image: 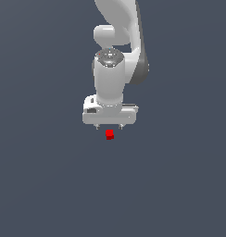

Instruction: Pick up the red cube and move it to a goal position.

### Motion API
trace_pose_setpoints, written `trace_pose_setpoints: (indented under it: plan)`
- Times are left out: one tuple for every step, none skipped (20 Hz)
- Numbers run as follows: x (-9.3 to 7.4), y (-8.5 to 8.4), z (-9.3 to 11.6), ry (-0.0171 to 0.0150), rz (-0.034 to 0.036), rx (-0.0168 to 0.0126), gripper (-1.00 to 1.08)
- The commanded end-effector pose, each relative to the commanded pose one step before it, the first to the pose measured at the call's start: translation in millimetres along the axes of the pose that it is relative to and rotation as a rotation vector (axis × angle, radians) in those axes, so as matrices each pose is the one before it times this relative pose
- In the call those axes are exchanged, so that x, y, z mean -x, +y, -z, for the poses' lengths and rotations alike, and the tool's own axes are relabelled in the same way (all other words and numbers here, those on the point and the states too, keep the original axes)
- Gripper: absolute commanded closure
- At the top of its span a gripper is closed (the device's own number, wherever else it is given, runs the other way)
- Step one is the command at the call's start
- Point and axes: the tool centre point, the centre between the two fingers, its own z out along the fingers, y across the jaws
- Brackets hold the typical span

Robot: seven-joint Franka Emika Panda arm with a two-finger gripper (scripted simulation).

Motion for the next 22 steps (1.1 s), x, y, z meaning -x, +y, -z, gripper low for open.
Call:
trace_pose_setpoints:
  plan:
    - [0.0,0.01,0.0,0.0,0.0,0.0,-0.92]
    - [0.16,0.15,-0.25,0.0,0.0,0.0,-0.92]
    - [0.37,-0.23,-0.98,-0.00035,0.00112,-0.00023,-0.92]
    - [0.67,-0.03,-1.53,-0.00041,0.00128,-0.00029,-0.92]
    - [0.94,-0.05,-2.14,-0.00058,0.00182,-0.00041,-0.92]
    - [1.2,-0.1,-2.77,-0.00077,0.0024,-0.00055,-0.92]
    - [1.47,-0.08,-3.38,-0.00092,0.00287,-0.00065,-0.92]
    - [1.73,-0.16,-4.03,-0.00113,0.00352,-0.0008,-0.92]
    - [2.01,-0.12,-4.65,-0.00127,0.00396,-0.0009,-0.92]
    - [2.27,-0.18,-5.3,-0.00148,0.00459,-0.00104,-0.92]
    - [2.54,-0.18,-5.94,-0.00164,0.0051,-0.00116,-0.92]
    - [2.81,-0.2,-6.59,-0.00182,0.00567,-0.00129,-0.92]
    - [3.08,-0.22,-7.25,-0.002,0.00623,-0.00142,-0.92]
    - [3.35,-0.23,-7.92,-0.00218,0.0068,-0.00155,-0.92]
    - [3.62,-0.27,-8.61,-0.00238,0.00741,-0.0017,-0.92]
    - [3.88,-0.27,-9.27,-0.00255,0.00795,-0.00182,-0.92]
    - [4.06,-0.29,-9.82,-0.0027,0.00843,-0.00193,-0.92]
    - [3.96,-0.27,-9.7,-0.00266,0.0083,-0.0019,-0.92]
    - [3.71,-0.25,-9.21,-0.00252,0.00787,-0.00179,-0.92]
    - [3.43,-0.23,-8.65,-0.00237,0.00739,-0.00167,-0.92]
    - [3.16,-0.21,-8.08,-0.00221,0.00689,-0.00155,-0.92]
    - [2.9,-0.18,-7.48,-0.00204,0.00637,-0.00143,-0.92]
